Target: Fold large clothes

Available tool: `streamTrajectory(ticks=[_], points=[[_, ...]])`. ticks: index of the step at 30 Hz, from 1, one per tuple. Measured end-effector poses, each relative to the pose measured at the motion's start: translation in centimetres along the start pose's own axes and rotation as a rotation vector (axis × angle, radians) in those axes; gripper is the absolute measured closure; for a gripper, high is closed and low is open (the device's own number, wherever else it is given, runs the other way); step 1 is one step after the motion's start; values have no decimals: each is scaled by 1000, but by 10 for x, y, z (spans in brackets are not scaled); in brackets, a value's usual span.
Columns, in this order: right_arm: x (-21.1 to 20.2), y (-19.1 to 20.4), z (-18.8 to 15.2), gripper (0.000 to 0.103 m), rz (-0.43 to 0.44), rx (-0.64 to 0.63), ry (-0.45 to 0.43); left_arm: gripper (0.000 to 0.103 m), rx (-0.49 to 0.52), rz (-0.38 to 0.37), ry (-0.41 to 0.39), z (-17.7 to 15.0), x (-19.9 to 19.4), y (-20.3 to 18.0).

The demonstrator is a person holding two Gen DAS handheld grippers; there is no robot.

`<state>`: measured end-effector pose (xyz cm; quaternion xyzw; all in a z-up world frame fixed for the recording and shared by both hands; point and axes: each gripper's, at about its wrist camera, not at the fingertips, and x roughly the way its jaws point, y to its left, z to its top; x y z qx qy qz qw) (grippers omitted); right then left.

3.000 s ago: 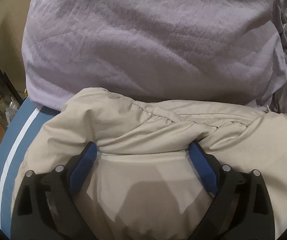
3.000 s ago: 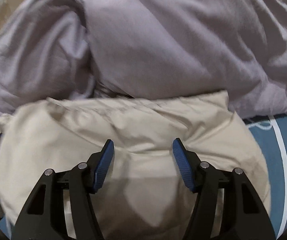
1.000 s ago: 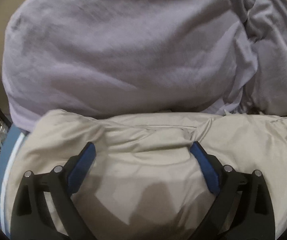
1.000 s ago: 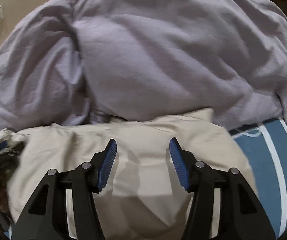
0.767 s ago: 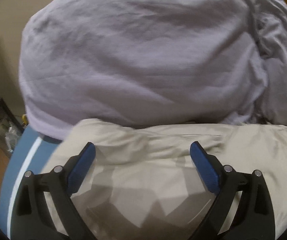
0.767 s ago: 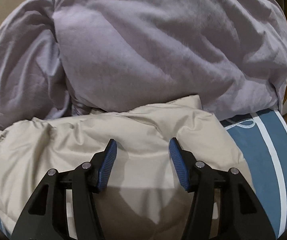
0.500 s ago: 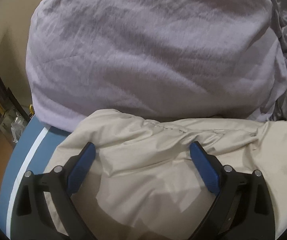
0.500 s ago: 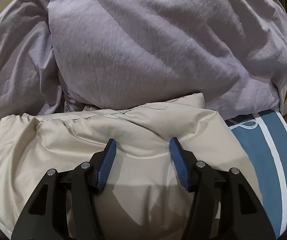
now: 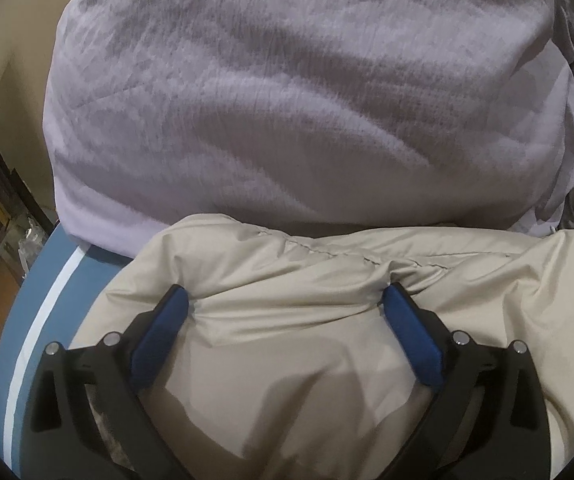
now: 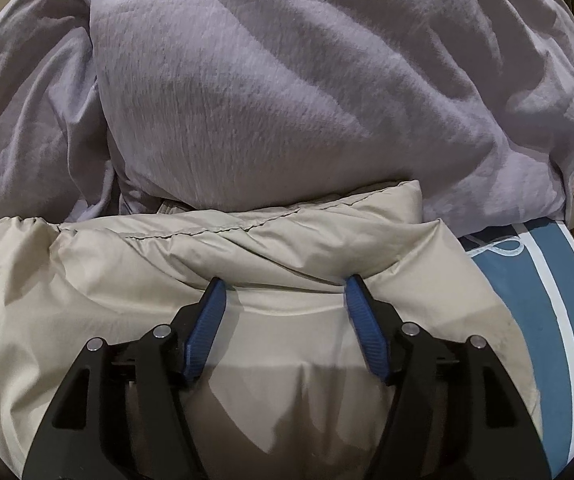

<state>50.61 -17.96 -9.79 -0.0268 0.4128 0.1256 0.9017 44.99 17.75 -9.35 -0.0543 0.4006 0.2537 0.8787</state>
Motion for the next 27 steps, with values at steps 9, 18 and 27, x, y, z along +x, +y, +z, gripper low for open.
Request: streamTrajectory(ticks=[9,18,27], points=[[-7,14,7,38,17,16,13,6,-13,-21,6,1,-17,5],[-33,72,22,30,165,-15,-28,6,-1,-214,-65,7,-77,-41],[3,106,5,18,155,-73,24,5,60,-192,6,-11,-50,-76]])
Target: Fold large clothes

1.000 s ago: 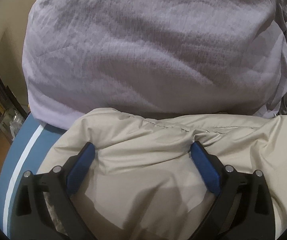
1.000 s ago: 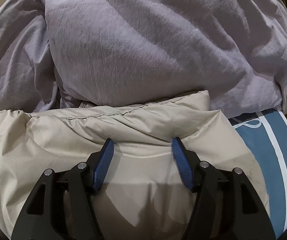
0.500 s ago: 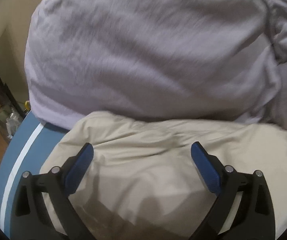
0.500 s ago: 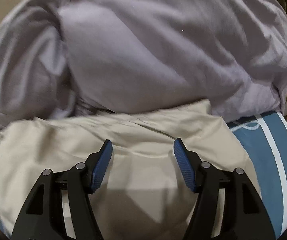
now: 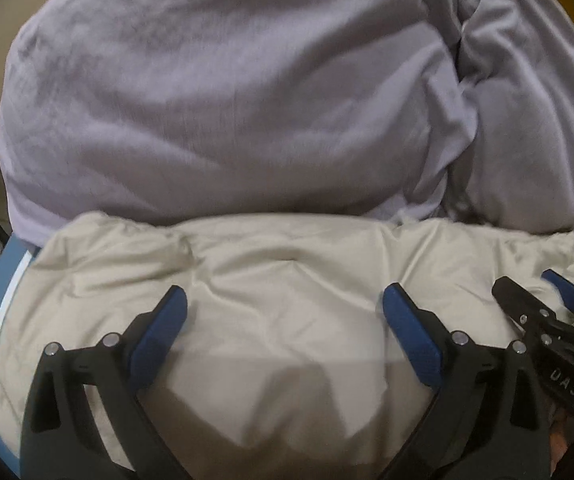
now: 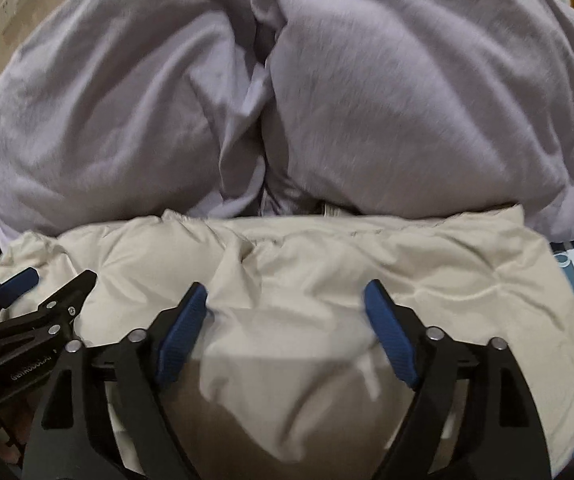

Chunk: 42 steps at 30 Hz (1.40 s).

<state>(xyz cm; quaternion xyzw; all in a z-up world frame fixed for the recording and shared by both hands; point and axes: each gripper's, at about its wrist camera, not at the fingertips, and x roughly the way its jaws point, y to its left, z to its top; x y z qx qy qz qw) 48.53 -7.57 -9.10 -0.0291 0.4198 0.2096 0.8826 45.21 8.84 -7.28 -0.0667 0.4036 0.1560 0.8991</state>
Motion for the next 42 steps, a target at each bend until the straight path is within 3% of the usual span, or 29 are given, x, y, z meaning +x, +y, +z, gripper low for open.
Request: streamTrajectory(ticks=[5,13,20,42], points=[[17,1,-4,8,-9,7,5,2,6,-2,4,-4,14,2],[24,4,-17,2,-7,26,-29,2,-6,-26,-13,-12,26,2],[26,4,-25,1,-6,38,-67,2,-9,-33,-36,-17,30,2],[20,0,-26,1,-6,44,-64,2,-12,-32,-37,-18,30,2]])
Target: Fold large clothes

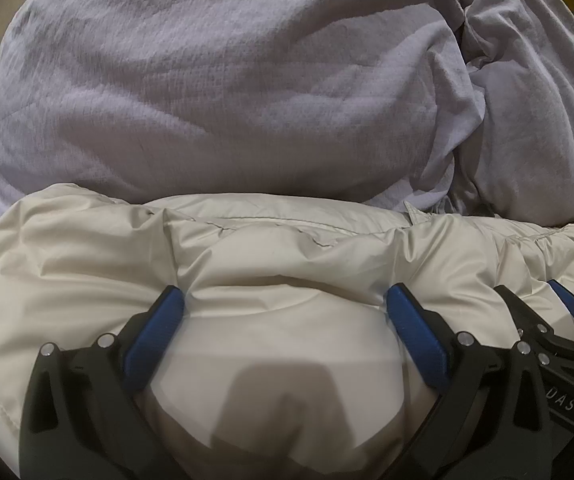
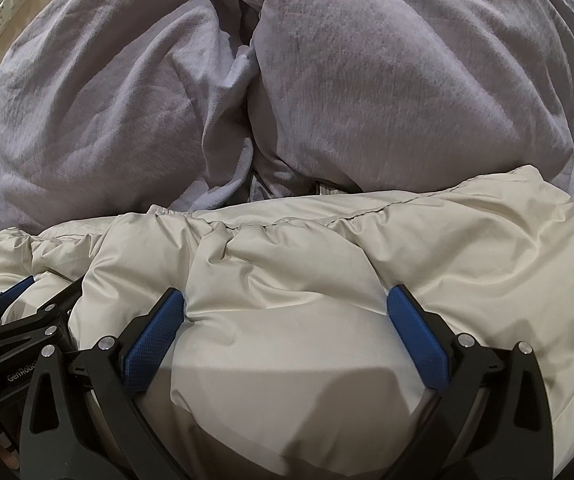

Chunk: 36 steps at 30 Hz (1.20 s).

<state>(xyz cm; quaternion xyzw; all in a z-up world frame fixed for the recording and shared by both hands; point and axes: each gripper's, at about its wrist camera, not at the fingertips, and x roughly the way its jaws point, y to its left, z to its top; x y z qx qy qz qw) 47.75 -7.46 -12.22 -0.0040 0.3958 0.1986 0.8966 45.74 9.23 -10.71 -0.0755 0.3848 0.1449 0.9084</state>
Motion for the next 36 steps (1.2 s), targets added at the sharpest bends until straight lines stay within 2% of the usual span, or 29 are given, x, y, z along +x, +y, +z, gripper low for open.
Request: streamTrajectory(ticks=[4,8,12,14,20,23,27,30,33,36], points=[[-1,-3,3,1,16,7,29,2,0,-2,8,-3,-3,2],[-13,-12,10,1,15,-11,103,2,10,-15,59,-2,-17,9],[-50,-39,8,1,-4,37,69,2,-4,-14,44,-11,-58,28],[-72,-61,4,1,-56,72,50,2,-21,1,29,-15,-77,41],[-118,-137,-11,1,-157,276,42,2,-101,98,16,-25,-121,95],[-133,-173,-23,1,-166,399,75,2,-149,146,28,-32,-130,122],[-136,-208,-43,1,-122,555,133,2,-220,185,75,-49,-137,155],[-130,-220,-59,1,-51,653,182,2,-281,189,122,-62,-130,166],[-126,-224,-70,1,11,703,207,3,-340,177,175,-73,-120,176],[-121,-221,-77,7,54,731,216,3,-406,149,199,-78,-107,182]])
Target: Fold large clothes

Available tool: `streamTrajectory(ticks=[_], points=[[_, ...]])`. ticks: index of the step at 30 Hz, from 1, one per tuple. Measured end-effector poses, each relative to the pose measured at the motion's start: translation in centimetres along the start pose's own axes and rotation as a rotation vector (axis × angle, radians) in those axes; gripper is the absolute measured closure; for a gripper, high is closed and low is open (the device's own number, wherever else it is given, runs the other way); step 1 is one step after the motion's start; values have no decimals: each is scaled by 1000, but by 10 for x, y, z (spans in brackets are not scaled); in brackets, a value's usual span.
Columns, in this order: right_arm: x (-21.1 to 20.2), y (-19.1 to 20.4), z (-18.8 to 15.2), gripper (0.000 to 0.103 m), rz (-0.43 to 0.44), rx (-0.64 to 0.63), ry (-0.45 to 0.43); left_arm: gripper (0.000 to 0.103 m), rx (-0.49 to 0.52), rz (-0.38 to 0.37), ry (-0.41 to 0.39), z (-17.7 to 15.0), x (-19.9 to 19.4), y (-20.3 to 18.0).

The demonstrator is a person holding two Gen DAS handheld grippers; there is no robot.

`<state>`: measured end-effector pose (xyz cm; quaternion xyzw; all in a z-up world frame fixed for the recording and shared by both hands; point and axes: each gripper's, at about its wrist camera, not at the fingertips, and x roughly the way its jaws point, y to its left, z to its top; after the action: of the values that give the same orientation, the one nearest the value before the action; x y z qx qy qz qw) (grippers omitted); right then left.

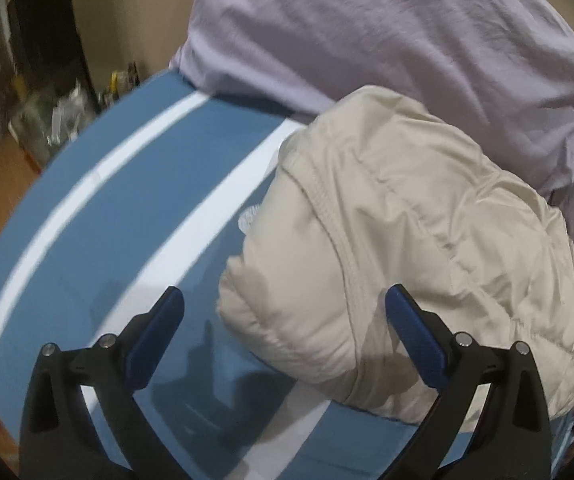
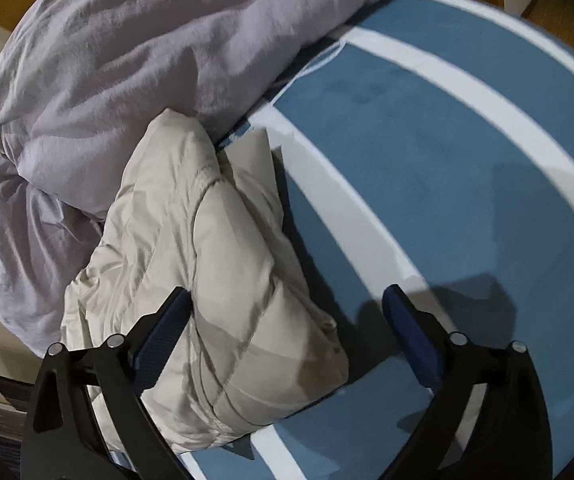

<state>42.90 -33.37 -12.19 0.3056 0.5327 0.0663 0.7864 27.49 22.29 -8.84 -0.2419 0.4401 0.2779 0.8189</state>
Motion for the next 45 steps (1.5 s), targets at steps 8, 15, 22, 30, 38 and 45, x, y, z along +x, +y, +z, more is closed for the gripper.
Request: streamTrajectory(ticks=[8,15,22,30,38,45], points=[[2,5,-6,46,88,50,4,32,-192,-135,35,17,18,11],[-12,17,-11,73,96,-8,-43,70,-204,-192,11,19,5,16],[-29,23,-27,77,112,-45,-54,78,-173,-225,-21,15,-20,25],[-49,12,-74,77,143,-72,-25,78,-172,-228,-18,-11,-47,73],[-75,-11,-130,77,170,-73,2,78,-175,-227,-15,-46,-73,119],[-95,-3,-143,65,40,-200,-35,63,-197,-189,-2,-68,-78,138]])
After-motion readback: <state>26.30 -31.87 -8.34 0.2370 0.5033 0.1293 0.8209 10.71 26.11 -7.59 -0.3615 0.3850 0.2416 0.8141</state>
